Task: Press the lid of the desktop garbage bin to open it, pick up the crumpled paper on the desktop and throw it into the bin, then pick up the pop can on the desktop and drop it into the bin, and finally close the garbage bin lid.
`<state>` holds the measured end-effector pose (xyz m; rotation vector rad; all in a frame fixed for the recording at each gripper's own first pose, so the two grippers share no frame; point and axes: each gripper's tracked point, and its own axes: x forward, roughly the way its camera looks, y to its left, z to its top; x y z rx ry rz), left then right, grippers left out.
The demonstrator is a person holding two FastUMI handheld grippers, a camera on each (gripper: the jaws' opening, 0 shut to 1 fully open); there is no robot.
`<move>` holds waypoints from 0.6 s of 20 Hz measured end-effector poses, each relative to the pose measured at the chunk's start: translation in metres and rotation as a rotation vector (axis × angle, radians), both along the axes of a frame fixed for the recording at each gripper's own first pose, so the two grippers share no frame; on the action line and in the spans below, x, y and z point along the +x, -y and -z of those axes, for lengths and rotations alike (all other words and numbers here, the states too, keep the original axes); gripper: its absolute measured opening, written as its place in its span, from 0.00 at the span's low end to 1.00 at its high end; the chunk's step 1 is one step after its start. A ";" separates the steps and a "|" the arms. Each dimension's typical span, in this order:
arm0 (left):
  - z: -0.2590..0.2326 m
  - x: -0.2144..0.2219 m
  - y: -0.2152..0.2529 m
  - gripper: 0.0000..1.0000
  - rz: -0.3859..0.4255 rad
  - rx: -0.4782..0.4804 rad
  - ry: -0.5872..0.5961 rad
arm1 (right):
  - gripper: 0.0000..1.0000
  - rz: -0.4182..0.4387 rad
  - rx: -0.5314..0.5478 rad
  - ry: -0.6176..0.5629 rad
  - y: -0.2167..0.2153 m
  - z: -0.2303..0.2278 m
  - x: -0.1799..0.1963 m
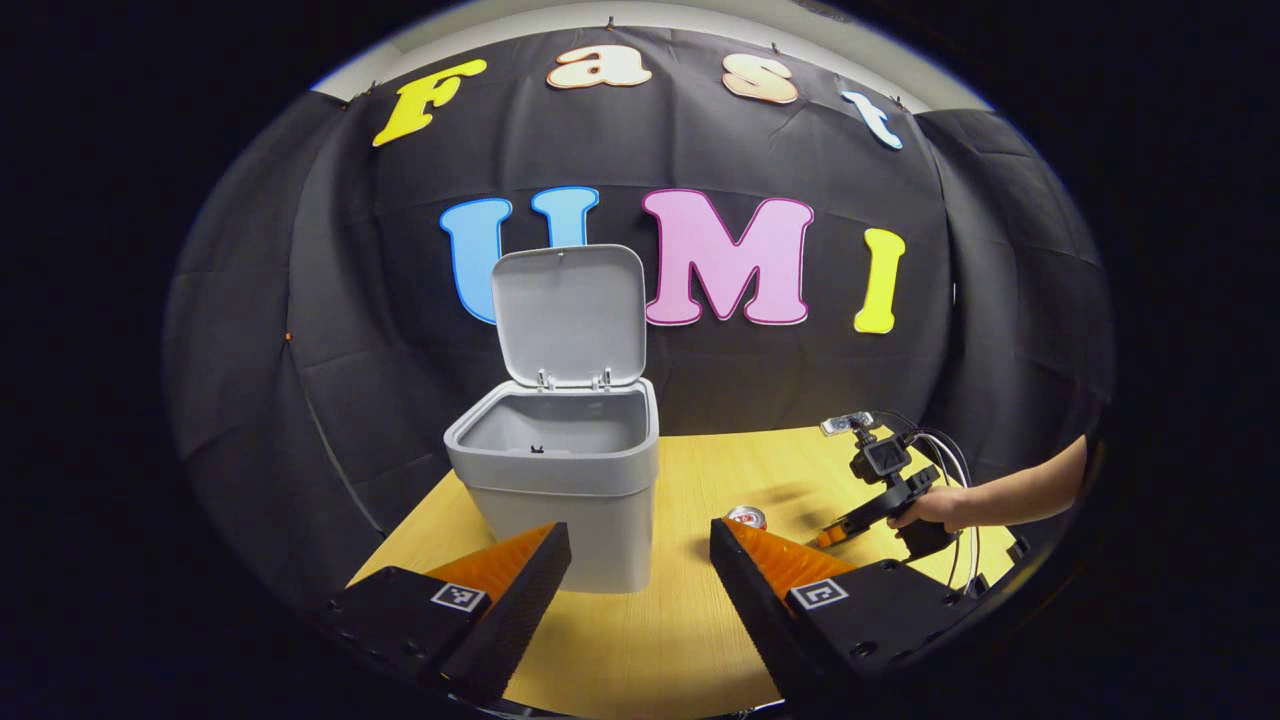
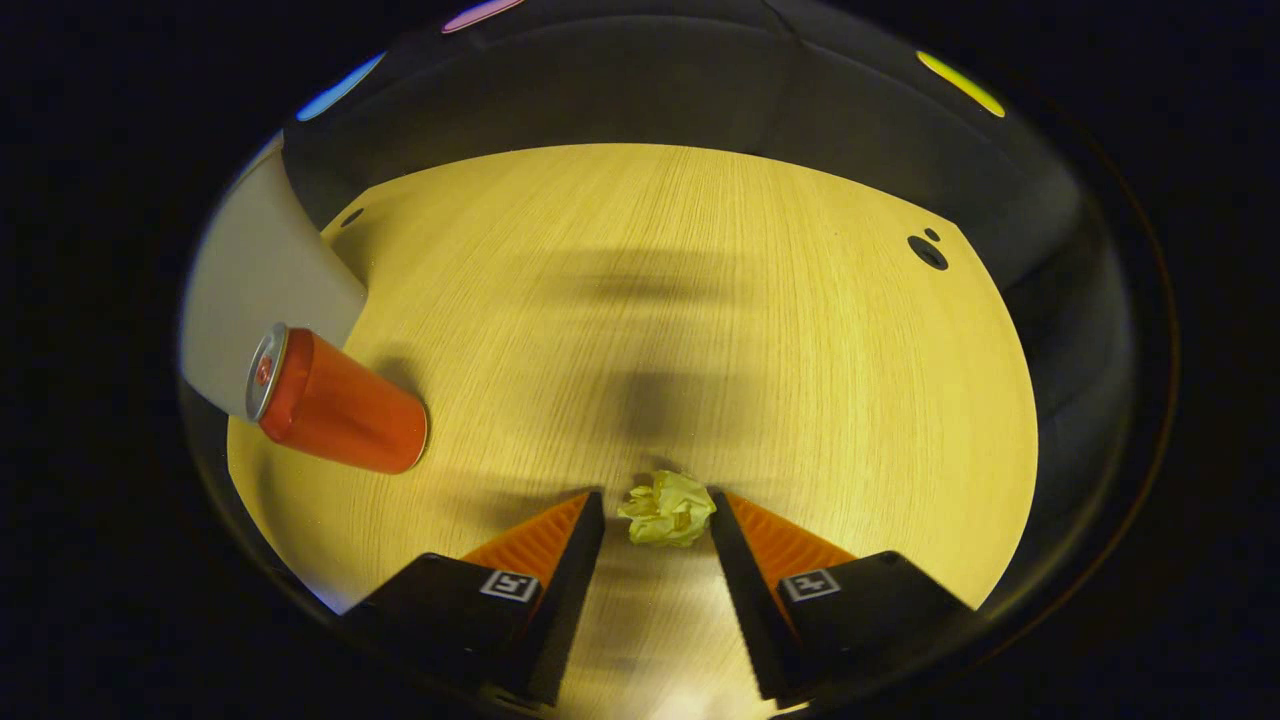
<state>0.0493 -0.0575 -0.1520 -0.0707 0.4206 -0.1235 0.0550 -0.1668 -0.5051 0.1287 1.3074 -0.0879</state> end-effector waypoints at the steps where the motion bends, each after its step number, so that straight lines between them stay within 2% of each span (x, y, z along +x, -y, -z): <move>1: 0.001 0.000 0.001 0.94 0.002 0.000 -0.001 | 0.57 0.003 0.004 0.001 0.003 -0.002 -0.001; 4: 0.003 0.001 0.005 0.94 0.012 0.006 -0.003 | 0.43 -0.002 0.003 -0.003 0.003 -0.002 -0.002; 9: 0.009 0.000 0.010 0.94 0.024 -0.013 -0.010 | 0.43 -0.026 -0.037 0.070 0.003 -0.018 0.010; 12: 0.011 0.000 0.007 0.94 0.017 -0.030 -0.016 | 0.43 -0.037 -0.033 0.149 0.008 -0.054 0.026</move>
